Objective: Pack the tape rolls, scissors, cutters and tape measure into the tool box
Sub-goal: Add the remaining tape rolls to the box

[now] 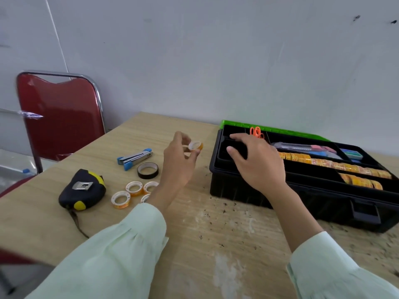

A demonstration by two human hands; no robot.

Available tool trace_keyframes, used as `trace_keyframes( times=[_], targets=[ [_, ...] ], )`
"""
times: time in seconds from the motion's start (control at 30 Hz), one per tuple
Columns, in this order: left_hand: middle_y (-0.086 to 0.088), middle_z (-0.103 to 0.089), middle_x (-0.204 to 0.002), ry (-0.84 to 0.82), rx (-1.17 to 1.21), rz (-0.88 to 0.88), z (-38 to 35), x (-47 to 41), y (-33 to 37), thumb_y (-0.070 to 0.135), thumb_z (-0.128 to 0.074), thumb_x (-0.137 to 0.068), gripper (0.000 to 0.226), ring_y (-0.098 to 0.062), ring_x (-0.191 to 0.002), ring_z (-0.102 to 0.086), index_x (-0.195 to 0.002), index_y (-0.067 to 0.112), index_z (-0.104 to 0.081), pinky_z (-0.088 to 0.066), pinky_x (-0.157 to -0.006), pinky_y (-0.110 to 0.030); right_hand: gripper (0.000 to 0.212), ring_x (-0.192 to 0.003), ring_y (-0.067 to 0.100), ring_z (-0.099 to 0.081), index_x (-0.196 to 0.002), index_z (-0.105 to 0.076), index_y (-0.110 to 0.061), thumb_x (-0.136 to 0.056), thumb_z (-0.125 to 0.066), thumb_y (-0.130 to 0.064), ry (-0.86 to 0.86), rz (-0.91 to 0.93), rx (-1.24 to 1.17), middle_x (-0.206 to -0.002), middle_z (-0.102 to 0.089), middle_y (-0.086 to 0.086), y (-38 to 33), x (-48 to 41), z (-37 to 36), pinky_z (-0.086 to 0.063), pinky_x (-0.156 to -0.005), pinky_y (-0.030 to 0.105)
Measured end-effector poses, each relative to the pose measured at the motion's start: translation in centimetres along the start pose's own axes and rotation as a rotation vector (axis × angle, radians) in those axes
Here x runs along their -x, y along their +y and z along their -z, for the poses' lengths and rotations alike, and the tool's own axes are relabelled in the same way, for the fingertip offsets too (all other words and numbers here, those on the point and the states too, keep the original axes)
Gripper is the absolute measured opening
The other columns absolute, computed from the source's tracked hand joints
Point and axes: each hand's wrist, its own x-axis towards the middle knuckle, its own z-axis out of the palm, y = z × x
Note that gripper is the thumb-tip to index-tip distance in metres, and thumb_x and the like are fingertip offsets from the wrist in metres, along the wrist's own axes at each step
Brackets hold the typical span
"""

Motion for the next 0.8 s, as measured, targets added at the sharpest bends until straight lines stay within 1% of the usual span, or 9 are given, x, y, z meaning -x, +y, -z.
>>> trace_keyframes(
  times=[0.07,0.17,0.2,0.27,0.37,0.47,0.57,0.67,0.8],
  targets=[
    [0.006,-0.06,-0.102,0.049,0.149,-0.072,0.8,1.1,2.1,0.019,-0.071,-0.083,0.034,0.0,-0.086,-0.061,-0.105,0.022,-0.045,-0.048,-0.067,-0.006,0.033,-0.107,0.007,-0.056,-0.123,-0.059,-0.03,-0.093,-0.053,-0.044,0.119,-0.02,-0.29,-0.097,-0.066,-0.019,-0.7,0.0,0.5,-0.046,-0.095,0.035],
    [0.007,-0.063,-0.101,0.022,0.26,-0.191,1.1,2.7,4.4,0.016,-0.072,-0.081,0.04,-0.004,-0.091,-0.065,-0.11,0.02,-0.044,-0.052,-0.076,-0.015,0.025,-0.083,-0.006,-0.06,-0.115,-0.061,-0.027,-0.092,-0.059,-0.038,0.031,-0.029,-0.558,-0.083,-0.07,-0.012,-2.1,-0.4,0.8,-0.042,-0.071,0.006],
    [0.009,-0.063,-0.101,0.015,0.279,-0.217,1.2,3.2,4.8,0.014,-0.072,-0.081,0.041,-0.004,-0.092,-0.065,-0.111,0.02,-0.044,-0.053,-0.077,-0.018,0.023,-0.079,-0.005,-0.062,-0.113,-0.062,-0.027,-0.091,-0.061,-0.034,-0.002,-0.015,-0.611,-0.081,-0.071,-0.009,-2.6,-0.6,0.8,-0.043,-0.07,0.007],
    [0.011,-0.063,-0.102,-0.008,0.274,-0.24,1.5,3.8,5.0,0.014,-0.072,-0.081,0.042,-0.004,-0.093,-0.065,-0.113,0.019,-0.045,-0.052,-0.08,-0.019,0.018,-0.072,0.003,-0.065,-0.107,-0.066,-0.025,-0.09,-0.064,-0.026,-0.016,0.009,-0.667,-0.077,-0.072,-0.005,-3.1,-0.8,0.5,-0.051,-0.073,0.023],
    [0.007,-0.061,-0.103,-0.016,-0.017,-0.197,2.8,4.0,3.4,0.019,-0.07,-0.081,0.034,-0.007,-0.097,-0.059,-0.109,0.018,-0.051,-0.045,-0.083,-0.018,0.016,-0.073,0.009,-0.066,-0.105,-0.068,-0.022,-0.089,-0.066,-0.024,-0.018,-0.003,-0.652,-0.078,-0.071,-0.004,-3.1,-1.0,0.1,-0.057,-0.079,0.038],
    [0.001,-0.059,-0.101,-0.02,-0.514,-0.042,5.0,4.0,0.6,0.025,-0.061,-0.084,0.012,-0.022,-0.103,-0.049,-0.094,0.019,-0.062,-0.04,-0.088,-0.034,0.017,-0.077,0.012,-0.068,-0.106,-0.066,-0.02,-0.089,-0.066,-0.023,-0.019,-0.037,-0.67,-0.081,-0.071,-0.001,-2.6,-0.9,0.0,-0.057,-0.083,0.041],
    [-0.002,-0.055,-0.114,-0.126,-0.808,0.129,6.5,4.2,-0.8,0.038,-0.056,-0.085,0.023,-0.025,-0.114,-0.042,-0.098,0.02,-0.061,-0.036,-0.091,-0.037,0.015,-0.078,0.014,-0.069,-0.104,-0.066,-0.02,-0.089,-0.066,-0.022,-0.016,-0.044,-0.668,-0.082,-0.072,0.001,-2.4,-0.8,-0.1,-0.056,-0.084,0.041],
    [-0.003,-0.052,-0.121,-0.251,-0.923,0.186,6.6,4.1,-1.4,0.045,-0.058,-0.085,0.037,-0.025,-0.119,-0.039,-0.111,0.019,-0.056,-0.033,-0.096,-0.036,0.015,-0.078,0.014,-0.069,-0.104,-0.065,-0.02,-0.089,-0.066,-0.022,-0.018,-0.042,-0.666,-0.083,-0.072,0.001,-2.3,-0.8,0.0,-0.056,-0.085,0.04],
    [-0.003,-0.057,-0.114,-0.287,-0.952,0.171,6.4,3.8,-1.8,0.035,-0.059,-0.086,0.029,-0.025,-0.111,-0.043,-0.109,0.018,-0.056,-0.034,-0.09,-0.033,0.015,-0.078,0.011,-0.069,-0.104,-0.066,-0.021,-0.089,-0.066,-0.023,-0.012,-0.045,-0.687,-0.082,-0.072,-0.002,-1.9,-0.9,0.3,-0.056,-0.085,0.041]
  ],
)
